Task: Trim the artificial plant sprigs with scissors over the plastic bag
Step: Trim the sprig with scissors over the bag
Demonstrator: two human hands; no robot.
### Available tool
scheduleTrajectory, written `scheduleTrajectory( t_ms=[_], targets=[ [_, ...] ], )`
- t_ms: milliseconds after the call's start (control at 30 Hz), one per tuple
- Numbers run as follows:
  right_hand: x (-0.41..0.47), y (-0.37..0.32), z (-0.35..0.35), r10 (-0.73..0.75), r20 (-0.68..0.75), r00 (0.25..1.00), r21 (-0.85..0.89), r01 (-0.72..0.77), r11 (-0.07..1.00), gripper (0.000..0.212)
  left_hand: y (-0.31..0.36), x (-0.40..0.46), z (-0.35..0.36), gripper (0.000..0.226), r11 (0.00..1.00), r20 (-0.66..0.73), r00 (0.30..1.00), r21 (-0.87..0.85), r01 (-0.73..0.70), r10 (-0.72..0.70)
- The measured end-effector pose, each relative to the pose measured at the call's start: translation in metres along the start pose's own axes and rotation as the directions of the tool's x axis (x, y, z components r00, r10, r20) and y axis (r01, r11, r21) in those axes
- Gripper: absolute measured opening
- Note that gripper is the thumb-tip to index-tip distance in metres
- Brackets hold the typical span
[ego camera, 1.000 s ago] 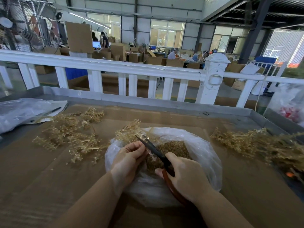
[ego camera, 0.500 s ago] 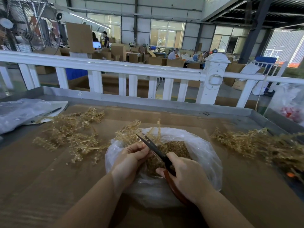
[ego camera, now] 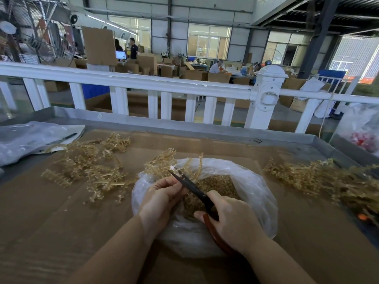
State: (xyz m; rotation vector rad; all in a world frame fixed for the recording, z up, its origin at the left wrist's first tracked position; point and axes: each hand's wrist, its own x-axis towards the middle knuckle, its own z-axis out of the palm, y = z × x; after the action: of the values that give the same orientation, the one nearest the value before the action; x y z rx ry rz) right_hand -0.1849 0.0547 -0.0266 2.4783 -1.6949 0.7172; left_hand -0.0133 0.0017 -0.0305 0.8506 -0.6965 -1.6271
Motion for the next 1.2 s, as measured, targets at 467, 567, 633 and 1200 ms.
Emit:
scheduleTrajectory(
  t_ms=[467,567,633,1200],
  targets=[
    [-0.0026,0.0007,0.0008,-0.02,-0.036,0.999,-0.092,0.016,0.996,0.059,-0.0025,-0.0025,0.0026,0.022,0.999,-0.015,0.999,0.027,-0.042,0.042],
    [-0.0031,0.0014,0.0023,-0.008,-0.048,0.999,-0.076,0.004,0.997,0.063,-0.0007,-0.0031,0.003,0.021,0.999,0.01,0.999,0.014,-0.04,0.039],
    [-0.0033,0.0021,0.0035,0.004,-0.05,0.999,-0.057,-0.007,0.998,0.062,-0.0003,-0.0026,0.0025,0.019,1.0,0.017,1.0,0.01,-0.017,0.016],
    [0.0024,-0.0037,0.0012,-0.005,-0.006,1.0,-0.032,0.005,0.999,0.038,0.0023,0.0007,0.0015,0.016,0.998,0.124,0.99,0.007,0.065,-0.065]
  ],
)
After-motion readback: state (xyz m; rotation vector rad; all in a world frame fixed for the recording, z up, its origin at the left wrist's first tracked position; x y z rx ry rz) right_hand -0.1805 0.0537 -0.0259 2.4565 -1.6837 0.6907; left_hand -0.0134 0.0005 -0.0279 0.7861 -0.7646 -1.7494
